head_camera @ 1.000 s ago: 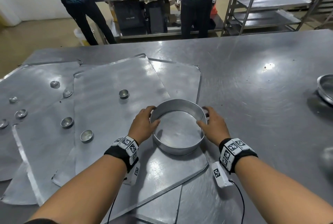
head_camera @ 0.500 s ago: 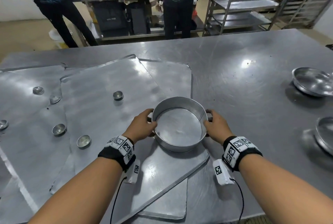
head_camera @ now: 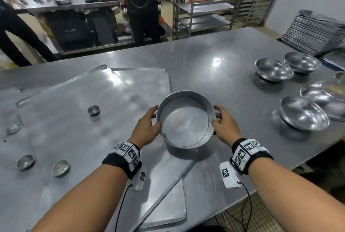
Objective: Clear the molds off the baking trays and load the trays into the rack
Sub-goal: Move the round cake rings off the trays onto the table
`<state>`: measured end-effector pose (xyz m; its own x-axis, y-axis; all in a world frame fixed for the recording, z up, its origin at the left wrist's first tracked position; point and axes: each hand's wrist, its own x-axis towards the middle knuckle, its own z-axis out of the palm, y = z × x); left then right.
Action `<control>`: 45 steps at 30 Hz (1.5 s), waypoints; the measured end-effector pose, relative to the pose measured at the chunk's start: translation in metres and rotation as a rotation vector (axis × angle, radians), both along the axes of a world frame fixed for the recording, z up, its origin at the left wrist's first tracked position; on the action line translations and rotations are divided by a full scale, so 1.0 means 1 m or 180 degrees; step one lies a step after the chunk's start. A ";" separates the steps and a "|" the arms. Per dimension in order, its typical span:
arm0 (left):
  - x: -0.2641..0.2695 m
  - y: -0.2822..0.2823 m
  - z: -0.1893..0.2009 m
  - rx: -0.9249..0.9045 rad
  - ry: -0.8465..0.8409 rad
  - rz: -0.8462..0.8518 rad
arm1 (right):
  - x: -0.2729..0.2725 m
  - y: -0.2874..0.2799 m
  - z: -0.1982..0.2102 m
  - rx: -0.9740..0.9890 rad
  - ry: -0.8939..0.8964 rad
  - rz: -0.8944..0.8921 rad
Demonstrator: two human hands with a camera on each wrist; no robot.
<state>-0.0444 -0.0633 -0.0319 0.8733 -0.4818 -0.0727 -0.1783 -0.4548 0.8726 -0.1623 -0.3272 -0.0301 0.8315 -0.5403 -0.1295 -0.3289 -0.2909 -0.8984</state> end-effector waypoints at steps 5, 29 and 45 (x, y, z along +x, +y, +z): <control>-0.009 -0.048 0.001 -0.0007 -0.0083 -0.0100 | -0.015 -0.043 0.001 -0.0078 -0.0116 -0.0160; -0.059 -0.146 -0.025 0.0197 0.0882 0.0496 | -0.014 -0.166 -0.021 0.0354 0.0567 0.0683; -0.076 -0.167 -0.022 0.0395 0.0619 0.0683 | -0.007 -0.192 -0.020 -0.1017 0.0905 0.1100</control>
<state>-0.1208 -0.2305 -0.0539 0.9180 -0.2650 -0.2950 0.0981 -0.5692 0.8164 -0.1694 -0.5193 -0.0502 0.9237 -0.2912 -0.2491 -0.3827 -0.6687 -0.6374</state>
